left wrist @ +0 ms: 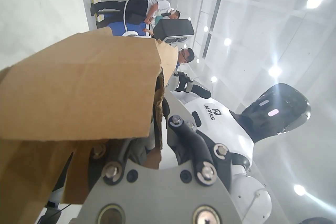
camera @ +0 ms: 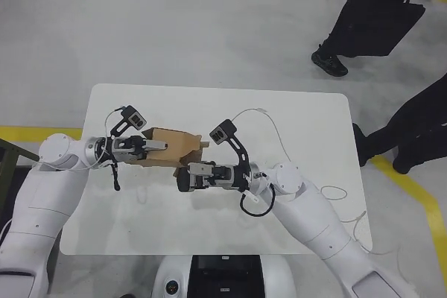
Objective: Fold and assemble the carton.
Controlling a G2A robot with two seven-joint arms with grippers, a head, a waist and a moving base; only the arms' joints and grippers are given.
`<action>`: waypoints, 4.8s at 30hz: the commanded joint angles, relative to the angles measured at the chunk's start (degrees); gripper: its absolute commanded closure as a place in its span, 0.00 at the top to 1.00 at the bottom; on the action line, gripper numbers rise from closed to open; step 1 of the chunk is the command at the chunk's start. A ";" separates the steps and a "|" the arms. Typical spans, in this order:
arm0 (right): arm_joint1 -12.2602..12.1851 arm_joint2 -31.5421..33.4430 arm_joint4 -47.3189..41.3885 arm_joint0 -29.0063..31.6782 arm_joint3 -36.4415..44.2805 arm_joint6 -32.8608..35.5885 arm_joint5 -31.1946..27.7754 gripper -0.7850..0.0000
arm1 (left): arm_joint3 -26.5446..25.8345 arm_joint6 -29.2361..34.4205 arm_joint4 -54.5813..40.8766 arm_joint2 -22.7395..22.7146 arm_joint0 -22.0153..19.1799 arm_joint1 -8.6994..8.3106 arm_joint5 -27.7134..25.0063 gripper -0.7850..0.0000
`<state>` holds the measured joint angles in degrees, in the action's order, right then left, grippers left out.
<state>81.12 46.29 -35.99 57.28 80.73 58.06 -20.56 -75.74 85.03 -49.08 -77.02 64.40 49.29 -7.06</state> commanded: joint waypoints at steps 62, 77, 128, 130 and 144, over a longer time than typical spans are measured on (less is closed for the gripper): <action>-1.44 8.47 10.93 0.41 -0.52 -5.23 -7.33 1.00 | -1.66 2.97 -6.02 7.59 -1.64 -5.03 3.42 0.00; -3.51 14.50 13.03 6.32 -0.39 -8.55 2.75 1.00 | -0.37 2.97 -15.92 5.79 -2.08 -5.82 4.28 0.00; 0.01 0.37 18.63 -2.85 -3.27 -7.45 9.58 1.00 | -1.51 2.97 -19.19 13.14 -6.29 -7.12 4.30 0.00; 0.05 0.18 19.06 -2.85 -2.92 -7.79 10.10 1.00 | -1.58 2.97 -19.14 13.38 -6.34 -7.19 4.21 0.00; -0.61 2.91 20.47 -1.13 0.07 -9.57 8.33 1.00 | 0.41 2.97 -20.72 14.41 -6.76 -7.55 4.79 0.00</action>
<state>80.63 48.77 -15.47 55.88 80.66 48.31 -11.57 -75.47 88.00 -69.61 -62.62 57.61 41.78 -2.49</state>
